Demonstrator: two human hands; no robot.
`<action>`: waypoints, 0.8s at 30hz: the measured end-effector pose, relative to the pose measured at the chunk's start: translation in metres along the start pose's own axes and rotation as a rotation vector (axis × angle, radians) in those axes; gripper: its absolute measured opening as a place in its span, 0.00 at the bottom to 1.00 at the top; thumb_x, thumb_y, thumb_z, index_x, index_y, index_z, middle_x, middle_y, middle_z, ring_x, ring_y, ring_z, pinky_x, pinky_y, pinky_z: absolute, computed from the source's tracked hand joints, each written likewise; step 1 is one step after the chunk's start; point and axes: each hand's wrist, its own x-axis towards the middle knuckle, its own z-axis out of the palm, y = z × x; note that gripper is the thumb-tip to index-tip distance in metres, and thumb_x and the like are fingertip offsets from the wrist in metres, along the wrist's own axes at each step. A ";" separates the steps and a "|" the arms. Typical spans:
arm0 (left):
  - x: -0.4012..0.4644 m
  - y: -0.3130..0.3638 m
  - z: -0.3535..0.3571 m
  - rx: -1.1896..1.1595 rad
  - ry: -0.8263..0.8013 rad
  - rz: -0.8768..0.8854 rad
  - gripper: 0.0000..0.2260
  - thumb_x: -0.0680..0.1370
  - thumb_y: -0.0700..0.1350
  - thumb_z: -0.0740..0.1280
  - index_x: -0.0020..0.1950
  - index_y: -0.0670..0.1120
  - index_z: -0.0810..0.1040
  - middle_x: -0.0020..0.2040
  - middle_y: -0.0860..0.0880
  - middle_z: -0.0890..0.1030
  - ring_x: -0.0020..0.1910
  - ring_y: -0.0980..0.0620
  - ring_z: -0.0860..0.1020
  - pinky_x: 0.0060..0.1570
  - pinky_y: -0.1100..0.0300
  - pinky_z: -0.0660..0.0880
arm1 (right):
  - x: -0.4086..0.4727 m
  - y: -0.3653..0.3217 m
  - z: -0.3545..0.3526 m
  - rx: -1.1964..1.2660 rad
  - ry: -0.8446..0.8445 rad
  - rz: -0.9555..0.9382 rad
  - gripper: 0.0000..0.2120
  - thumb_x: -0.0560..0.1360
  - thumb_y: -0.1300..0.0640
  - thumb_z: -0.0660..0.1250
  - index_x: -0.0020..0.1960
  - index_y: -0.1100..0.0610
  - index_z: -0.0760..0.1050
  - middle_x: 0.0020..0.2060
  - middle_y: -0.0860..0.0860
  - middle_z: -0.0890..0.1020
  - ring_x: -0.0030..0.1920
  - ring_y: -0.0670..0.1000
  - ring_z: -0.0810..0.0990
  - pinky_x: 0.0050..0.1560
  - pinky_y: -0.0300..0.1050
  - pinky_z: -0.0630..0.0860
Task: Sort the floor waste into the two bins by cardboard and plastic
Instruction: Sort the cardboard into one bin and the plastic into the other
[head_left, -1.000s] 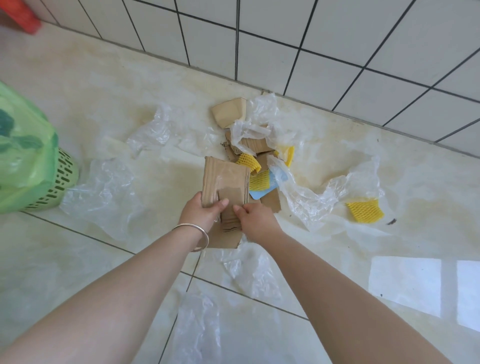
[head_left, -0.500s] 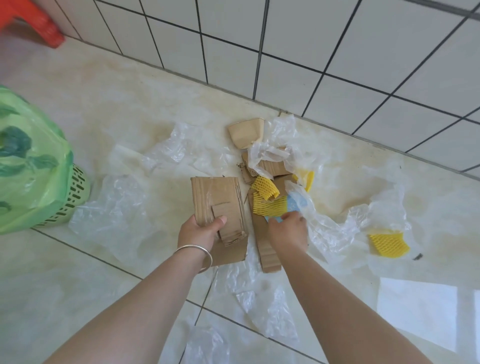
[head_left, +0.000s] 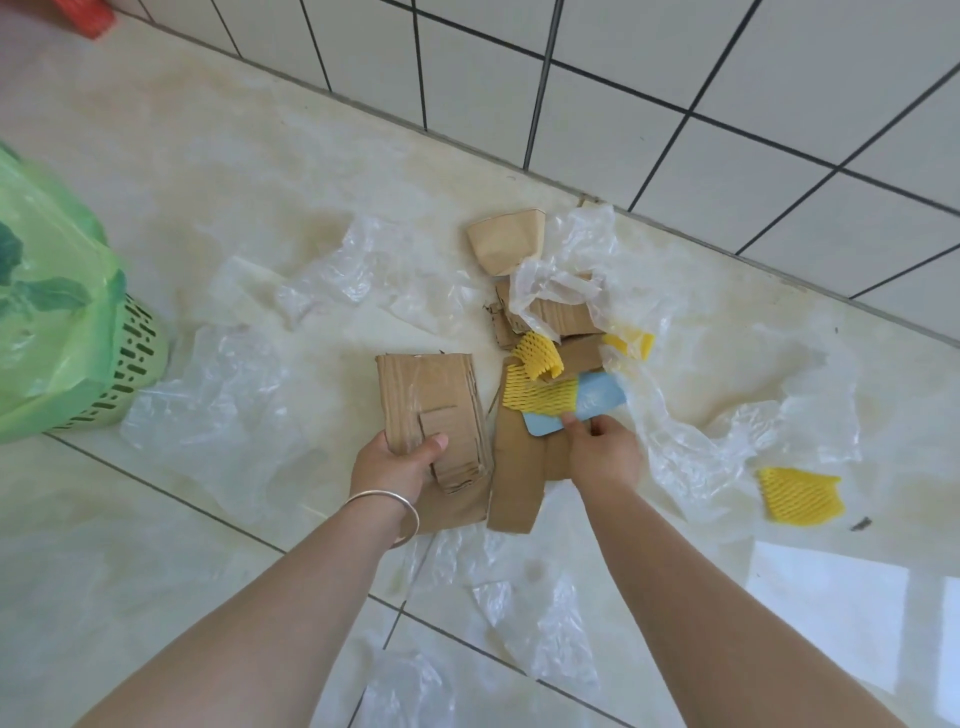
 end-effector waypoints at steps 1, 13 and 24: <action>0.000 0.000 0.000 -0.006 0.005 0.001 0.07 0.72 0.43 0.73 0.47 0.46 0.77 0.43 0.47 0.80 0.41 0.47 0.77 0.45 0.59 0.70 | -0.004 -0.001 -0.001 0.013 0.017 -0.028 0.21 0.77 0.49 0.63 0.30 0.56 0.60 0.27 0.49 0.66 0.33 0.53 0.67 0.28 0.42 0.57; -0.034 0.018 -0.021 -0.094 0.069 0.053 0.05 0.72 0.42 0.72 0.43 0.47 0.77 0.41 0.48 0.80 0.39 0.48 0.77 0.42 0.59 0.72 | -0.062 -0.013 -0.043 -0.452 0.155 -0.600 0.10 0.77 0.52 0.59 0.42 0.58 0.70 0.33 0.50 0.72 0.35 0.56 0.74 0.35 0.44 0.66; -0.093 0.059 -0.117 -0.273 0.175 0.172 0.04 0.72 0.42 0.72 0.45 0.47 0.78 0.41 0.48 0.81 0.36 0.55 0.77 0.34 0.63 0.72 | -0.144 -0.089 -0.054 -0.271 0.048 -0.860 0.11 0.76 0.54 0.62 0.38 0.56 0.67 0.25 0.47 0.68 0.27 0.47 0.68 0.27 0.42 0.60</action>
